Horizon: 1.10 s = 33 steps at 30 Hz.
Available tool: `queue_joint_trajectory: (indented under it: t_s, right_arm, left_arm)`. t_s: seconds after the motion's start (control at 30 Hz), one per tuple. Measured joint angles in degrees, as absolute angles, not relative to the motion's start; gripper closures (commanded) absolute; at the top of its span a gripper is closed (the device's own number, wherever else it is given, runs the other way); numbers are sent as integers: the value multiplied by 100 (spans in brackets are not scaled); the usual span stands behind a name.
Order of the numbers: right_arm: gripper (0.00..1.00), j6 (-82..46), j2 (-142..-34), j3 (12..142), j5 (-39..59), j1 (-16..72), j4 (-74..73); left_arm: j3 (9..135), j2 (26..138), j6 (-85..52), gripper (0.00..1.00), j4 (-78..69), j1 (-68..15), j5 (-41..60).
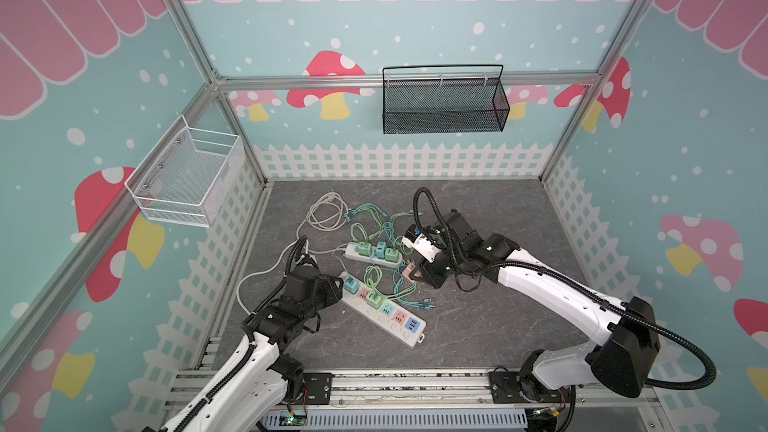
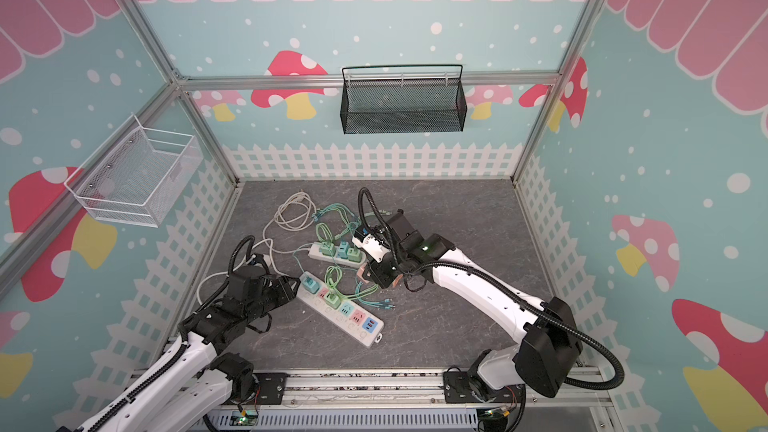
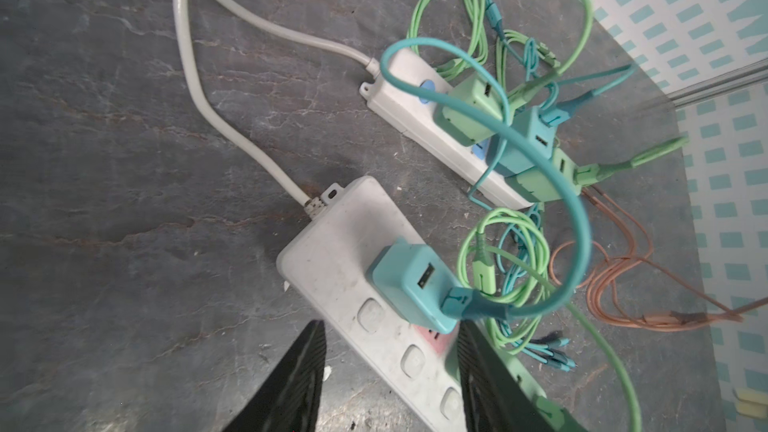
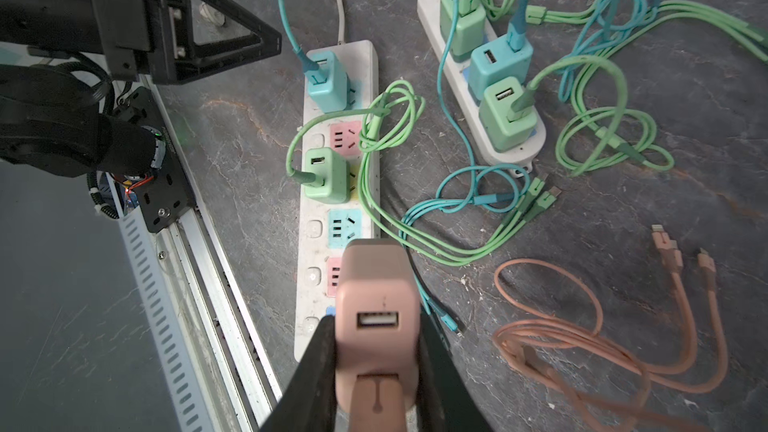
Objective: Insert the plug
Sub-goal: 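Carry the pink charger over the long strip while left gripper withdraws, then align the pink charger over the socket nearest the robot with right gripper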
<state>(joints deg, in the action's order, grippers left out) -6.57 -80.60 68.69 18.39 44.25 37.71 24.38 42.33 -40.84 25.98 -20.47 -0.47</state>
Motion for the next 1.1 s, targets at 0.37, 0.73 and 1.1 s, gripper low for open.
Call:
queue_joint_trajectory:
  t_s: [0.37, 0.73, 1.1]
  right_arm:
    - [99, -576, -8215, 6598, 1975, 4921, 3597]
    - [100, -510, -8543, 6379, 1881, 5227, 3444]
    - [100, -473, -8779, 6228, 1741, 5448, 3328]
  left_arm:
    - [2294, 5050, -4073, 54, 2392, -1959, -23]
    - [2298, 5830, -4010, 64, 2106, -1837, 60]
    - [2342, 6016, -4012, 69, 1896, -1765, 196]
